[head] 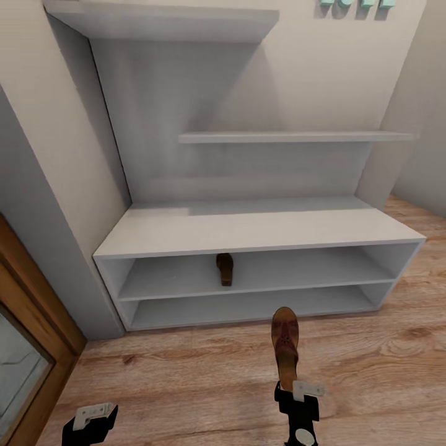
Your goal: Pick up the two gym shoes and the two sandals from the corridor floor and place them onto the hallstand (shoe rack) in the corridor, making sure they are on the rack and not on the floor. Arrange them so the two gym shoes are next to each other and the two sandals are next to each other.
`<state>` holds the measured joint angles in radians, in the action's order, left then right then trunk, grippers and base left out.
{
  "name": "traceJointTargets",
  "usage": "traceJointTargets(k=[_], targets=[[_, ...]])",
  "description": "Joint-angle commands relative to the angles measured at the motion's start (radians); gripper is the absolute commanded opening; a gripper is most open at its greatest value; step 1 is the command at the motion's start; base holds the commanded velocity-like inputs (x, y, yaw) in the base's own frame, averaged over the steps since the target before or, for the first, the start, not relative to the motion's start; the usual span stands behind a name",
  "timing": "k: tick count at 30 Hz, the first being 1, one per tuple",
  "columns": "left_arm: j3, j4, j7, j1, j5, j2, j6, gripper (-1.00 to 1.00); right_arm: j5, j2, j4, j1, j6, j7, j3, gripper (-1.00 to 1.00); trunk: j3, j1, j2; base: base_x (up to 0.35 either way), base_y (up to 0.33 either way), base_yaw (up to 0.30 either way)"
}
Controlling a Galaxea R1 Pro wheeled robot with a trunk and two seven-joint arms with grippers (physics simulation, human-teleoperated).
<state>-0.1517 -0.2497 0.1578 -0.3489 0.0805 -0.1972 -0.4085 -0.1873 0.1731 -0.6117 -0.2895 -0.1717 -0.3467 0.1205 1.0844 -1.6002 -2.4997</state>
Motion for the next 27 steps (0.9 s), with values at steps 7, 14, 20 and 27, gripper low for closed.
traceJointTargets(k=[7,14,20,27], targets=[[-0.003,0.001,0.011,0.0,0.009,0.001,-0.001,1.0,-0.007,0.001,-0.109,-0.012,0.224,-0.001,-0.003,-1.0,0.001,0.0,0.0,-0.06,0.003,0.0],[-0.003,0.001,0.012,-0.001,0.01,0.001,-0.001,1.0,-0.005,0.001,-0.224,-0.026,0.391,-0.003,-0.111,-1.0,0.001,0.0,0.0,-0.267,0.015,0.0],[-0.003,0.001,0.016,-0.001,0.01,0.001,-0.001,1.0,-0.005,0.001,-0.29,-0.032,0.442,-0.004,-0.167,-1.0,0.001,0.0,0.0,-0.302,0.073,0.0],[-0.004,-0.001,0.02,-0.001,0.01,0.001,-0.001,1.0,-0.005,0.001,-0.308,-0.033,0.453,-0.005,-0.175,-1.0,0.001,0.0,0.0,-0.097,0.025,0.0]])
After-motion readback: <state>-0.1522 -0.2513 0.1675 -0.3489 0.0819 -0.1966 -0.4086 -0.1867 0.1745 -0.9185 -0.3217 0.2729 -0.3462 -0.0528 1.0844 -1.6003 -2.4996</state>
